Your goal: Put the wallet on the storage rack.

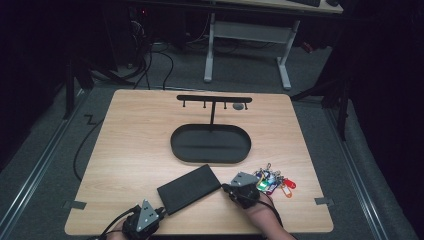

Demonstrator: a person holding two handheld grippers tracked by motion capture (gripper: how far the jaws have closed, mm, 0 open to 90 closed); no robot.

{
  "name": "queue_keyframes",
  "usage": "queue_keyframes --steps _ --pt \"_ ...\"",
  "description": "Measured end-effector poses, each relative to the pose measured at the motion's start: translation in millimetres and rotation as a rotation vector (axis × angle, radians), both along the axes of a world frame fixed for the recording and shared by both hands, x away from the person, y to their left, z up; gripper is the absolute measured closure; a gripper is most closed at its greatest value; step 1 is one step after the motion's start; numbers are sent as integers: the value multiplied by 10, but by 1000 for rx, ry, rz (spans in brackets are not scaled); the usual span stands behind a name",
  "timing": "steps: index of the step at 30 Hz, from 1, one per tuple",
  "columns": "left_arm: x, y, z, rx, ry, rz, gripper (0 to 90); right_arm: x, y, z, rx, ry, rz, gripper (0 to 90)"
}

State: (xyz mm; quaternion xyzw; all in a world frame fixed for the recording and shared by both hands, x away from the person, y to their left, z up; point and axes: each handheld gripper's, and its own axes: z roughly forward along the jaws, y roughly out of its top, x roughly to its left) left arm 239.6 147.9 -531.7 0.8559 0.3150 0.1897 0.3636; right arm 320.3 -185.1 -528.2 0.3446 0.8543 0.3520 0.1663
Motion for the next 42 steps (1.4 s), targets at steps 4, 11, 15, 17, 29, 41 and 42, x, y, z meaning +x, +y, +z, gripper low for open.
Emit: queue_keyframes --steps 4,11,15,17,29,41,42 --pt "-32 84 -3 -11 8 21 811 176 208 6 -11 -12 25 900" --pt "-28 214 18 -10 -14 62 714 168 23 94 67 -35 -14 766" --pt "-23 337 81 -24 -75 92 609 52 -233 163 117 -74 -72 636" --pt "-10 351 103 -31 -87 94 590 34 -268 175 124 -84 -81 624" --pt "292 156 201 -105 -120 6 477 -200 -794 188 182 -142 -331 400" --pt "400 -124 168 -86 -91 -123 449 -436 -1249 146 268 -97 -558 159" --pt "381 -154 142 -71 -88 -142 445 -409 -1289 143 285 -103 -589 162"
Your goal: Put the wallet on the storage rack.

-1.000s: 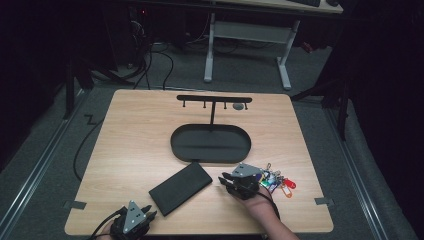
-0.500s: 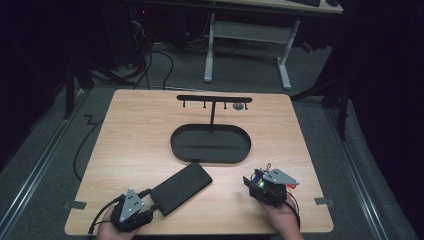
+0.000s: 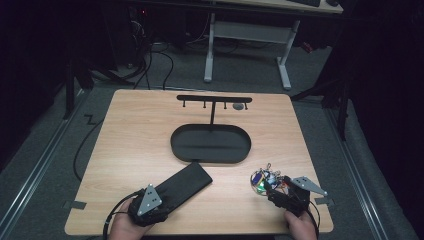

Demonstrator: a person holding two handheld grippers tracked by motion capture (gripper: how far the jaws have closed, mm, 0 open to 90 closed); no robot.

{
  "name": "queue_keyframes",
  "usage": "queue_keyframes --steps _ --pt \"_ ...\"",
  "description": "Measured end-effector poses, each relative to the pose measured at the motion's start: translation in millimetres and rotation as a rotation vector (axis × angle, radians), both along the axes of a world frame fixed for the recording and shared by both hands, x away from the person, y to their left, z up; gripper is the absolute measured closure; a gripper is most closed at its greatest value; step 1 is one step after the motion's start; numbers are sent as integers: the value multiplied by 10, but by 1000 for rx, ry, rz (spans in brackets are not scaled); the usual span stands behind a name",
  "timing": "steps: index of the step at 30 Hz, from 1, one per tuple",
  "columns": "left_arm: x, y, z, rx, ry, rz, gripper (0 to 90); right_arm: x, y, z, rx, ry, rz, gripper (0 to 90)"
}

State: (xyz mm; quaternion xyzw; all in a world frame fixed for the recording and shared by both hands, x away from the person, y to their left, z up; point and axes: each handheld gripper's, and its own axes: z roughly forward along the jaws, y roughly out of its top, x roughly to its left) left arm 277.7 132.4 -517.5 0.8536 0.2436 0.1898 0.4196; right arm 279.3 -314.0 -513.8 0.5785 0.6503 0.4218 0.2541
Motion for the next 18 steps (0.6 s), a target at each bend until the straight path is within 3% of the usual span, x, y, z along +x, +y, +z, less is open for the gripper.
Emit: queue_keyframes --steps 6,11,18 --pt "-63 -48 -23 18 -8 -17 428 54 -15 9 11 -8 11 159" --pt "-134 -126 -85 92 -39 -11 434 104 31 30 11 -17 34 158" --pt "-205 -151 -135 161 -107 -3 450 149 99 56 4 -26 36 158"
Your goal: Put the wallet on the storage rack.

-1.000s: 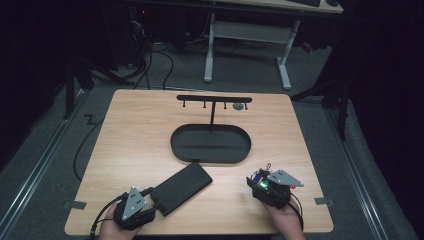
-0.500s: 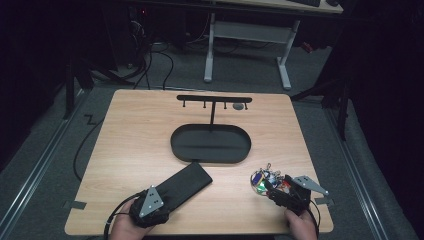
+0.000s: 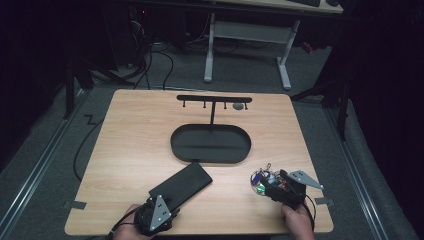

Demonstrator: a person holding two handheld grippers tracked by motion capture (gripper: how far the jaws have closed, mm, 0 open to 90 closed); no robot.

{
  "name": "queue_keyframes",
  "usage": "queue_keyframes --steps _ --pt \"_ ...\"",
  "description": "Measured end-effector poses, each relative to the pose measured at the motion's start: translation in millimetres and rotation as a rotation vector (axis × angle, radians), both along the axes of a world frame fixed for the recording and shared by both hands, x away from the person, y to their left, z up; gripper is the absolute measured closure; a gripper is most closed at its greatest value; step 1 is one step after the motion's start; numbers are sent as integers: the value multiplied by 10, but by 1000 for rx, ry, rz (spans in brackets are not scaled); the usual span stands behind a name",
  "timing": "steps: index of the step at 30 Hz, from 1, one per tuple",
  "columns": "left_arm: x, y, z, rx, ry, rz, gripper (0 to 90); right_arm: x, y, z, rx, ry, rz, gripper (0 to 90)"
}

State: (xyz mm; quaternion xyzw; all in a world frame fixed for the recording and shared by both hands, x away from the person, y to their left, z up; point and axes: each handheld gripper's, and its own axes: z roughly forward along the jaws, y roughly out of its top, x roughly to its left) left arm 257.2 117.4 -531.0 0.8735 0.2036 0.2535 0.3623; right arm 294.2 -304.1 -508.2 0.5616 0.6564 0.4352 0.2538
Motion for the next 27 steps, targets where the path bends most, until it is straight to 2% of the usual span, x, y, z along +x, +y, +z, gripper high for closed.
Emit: queue_keyframes --steps 3,5,8,11,16,20,23,27 --pt "-21 4 -18 36 -41 -8 479 0 10 -5 -33 2 18 157" --pt "-22 5 -21 45 -47 -14 479 -4 19 -11 -59 0 24 157" --pt "-19 -3 -27 51 -53 -16 476 -14 17 -16 -61 -1 24 156" --pt "-6 0 -21 42 -43 -13 475 -24 8 -21 -66 1 16 157" --pt "20 7 -26 46 -48 -21 474 -47 -17 -37 -68 17 10 158" --pt "40 38 -46 19 -44 -29 490 -46 -36 -46 -64 26 10 159" --pt "43 32 -26 26 -34 -27 532 -52 -49 -41 -53 25 10 158" --pt "40 52 -18 5 -31 -40 623 -43 -60 -48 -36 39 14 160"
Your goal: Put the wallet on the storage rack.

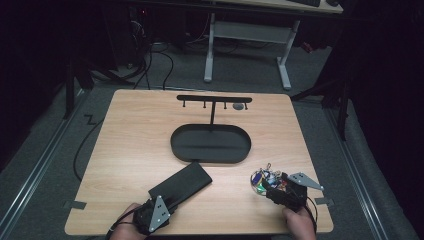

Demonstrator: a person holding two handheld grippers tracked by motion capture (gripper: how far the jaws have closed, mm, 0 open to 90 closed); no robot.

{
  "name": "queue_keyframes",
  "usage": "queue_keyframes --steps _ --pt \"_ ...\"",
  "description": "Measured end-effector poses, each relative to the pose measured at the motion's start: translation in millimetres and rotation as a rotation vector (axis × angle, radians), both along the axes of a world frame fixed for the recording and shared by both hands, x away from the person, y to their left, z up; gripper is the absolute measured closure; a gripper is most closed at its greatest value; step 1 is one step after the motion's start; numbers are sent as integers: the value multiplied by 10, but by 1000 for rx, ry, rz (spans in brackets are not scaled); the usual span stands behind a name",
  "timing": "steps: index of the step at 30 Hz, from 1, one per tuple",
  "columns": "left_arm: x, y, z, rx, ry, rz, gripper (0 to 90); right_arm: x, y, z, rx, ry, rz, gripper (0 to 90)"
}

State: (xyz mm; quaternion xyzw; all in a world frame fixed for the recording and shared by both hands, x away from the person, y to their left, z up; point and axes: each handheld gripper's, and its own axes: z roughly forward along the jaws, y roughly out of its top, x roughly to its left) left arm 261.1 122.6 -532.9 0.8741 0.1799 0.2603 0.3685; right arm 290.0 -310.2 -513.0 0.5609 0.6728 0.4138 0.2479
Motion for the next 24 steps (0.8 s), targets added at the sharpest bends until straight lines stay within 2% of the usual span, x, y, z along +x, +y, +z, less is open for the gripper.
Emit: queue_keyframes --steps 4,10,14,24 --pt "9 28 4 -31 14 -6 680 7 -3 -3 5 4 15 161" --pt "-11 22 31 -27 10 2 734 8 -6 0 9 1 28 160" --pt "-19 29 65 -48 17 11 768 -2 -10 11 10 -4 33 160" --pt "8 124 161 -145 34 22 805 37 -18 1 21 -6 41 162"
